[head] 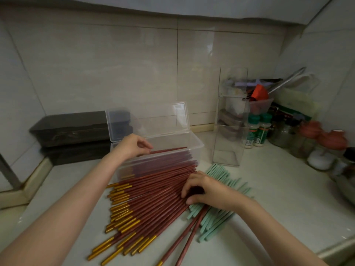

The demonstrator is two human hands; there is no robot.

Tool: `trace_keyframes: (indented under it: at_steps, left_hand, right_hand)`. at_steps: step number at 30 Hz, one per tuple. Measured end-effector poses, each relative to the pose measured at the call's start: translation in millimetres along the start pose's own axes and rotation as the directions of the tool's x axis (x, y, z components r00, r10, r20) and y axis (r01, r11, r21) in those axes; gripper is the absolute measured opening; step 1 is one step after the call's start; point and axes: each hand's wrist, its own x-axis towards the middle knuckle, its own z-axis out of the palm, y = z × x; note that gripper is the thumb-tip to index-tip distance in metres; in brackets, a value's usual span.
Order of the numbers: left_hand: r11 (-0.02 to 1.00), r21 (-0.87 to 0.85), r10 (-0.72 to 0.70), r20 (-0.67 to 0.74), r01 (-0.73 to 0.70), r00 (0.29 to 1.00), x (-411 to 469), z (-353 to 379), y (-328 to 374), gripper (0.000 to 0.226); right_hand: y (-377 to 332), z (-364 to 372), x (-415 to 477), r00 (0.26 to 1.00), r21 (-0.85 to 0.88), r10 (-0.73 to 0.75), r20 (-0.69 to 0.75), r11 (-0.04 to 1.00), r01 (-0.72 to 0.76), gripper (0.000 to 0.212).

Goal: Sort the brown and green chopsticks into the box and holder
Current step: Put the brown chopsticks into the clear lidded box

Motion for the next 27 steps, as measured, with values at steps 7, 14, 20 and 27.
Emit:
trace_keyframes:
  at_steps: [7,14,20,27]
  left_hand:
    - [0.989,-0.003,0.140,-0.242,-0.145,0.960,-22,6,13,0.021]
    - [0.948,0.062,0.317,-0.252,-0.311,0.914,-104,33,17,0.019]
    - [0.975,0.085,0.214,-0.090,-0.206,0.973,-124,55,-8,0.023]
    - [0.985,0.054,0.169,-0.083,-0.165,0.982,-121,59,-14,0.019]
  right_hand:
    - [0,-5,6,0.997,-0.026,0.020,0.078,0.999,-0.018,0.017]
    - [2,-3,8,0.999,0.004,-0.002,0.036,1.000,0.002,0.018]
    - [3,6,6,0.992,0.017,-0.064,-0.105,0.998,0.066,0.007]
    - [-1,-7,2,0.986,0.013,-0.054,-0.161,0.998,0.057,0.004]
